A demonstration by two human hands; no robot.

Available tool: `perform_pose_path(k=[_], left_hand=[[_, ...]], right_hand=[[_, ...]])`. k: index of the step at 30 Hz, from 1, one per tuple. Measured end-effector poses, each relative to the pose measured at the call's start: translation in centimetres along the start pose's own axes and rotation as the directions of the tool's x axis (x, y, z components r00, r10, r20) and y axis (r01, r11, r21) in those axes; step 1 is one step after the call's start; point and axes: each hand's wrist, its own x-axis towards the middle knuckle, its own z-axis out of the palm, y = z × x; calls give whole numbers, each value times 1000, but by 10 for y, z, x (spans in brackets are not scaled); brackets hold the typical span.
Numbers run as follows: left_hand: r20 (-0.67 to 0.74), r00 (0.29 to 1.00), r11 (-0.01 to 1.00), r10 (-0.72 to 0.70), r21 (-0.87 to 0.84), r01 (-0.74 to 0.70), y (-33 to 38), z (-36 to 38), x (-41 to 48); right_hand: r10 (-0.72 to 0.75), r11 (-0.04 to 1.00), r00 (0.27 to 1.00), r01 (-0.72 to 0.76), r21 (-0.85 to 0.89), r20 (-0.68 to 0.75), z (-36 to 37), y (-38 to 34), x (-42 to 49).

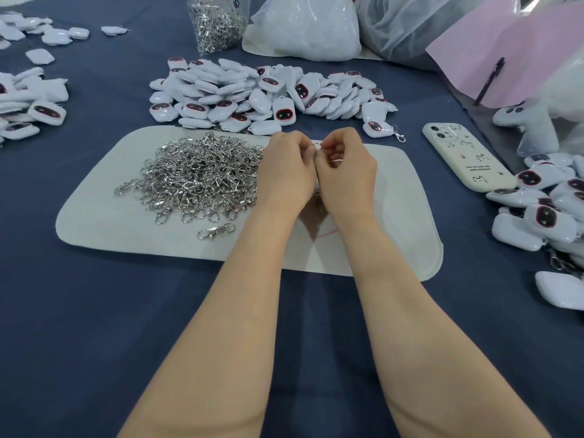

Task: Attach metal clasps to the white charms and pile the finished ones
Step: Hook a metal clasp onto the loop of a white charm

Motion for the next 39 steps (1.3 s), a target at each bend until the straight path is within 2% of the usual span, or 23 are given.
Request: perform_pose_path(k=[20,32,39], left_hand=[[11,1000,1000,16,21,-16,-1,-2,0],[39,993,992,108,63,-111,-1,-7,1],[46,998,996,49,-74,-45,-3,-8,2]], right_hand=[[-17,1000,1000,17,-7,-2,1,2,0],[-124,989,992,125,-73,19,-1,1,-1],[-140,987,988,144,-64,62,-2,3,-1]])
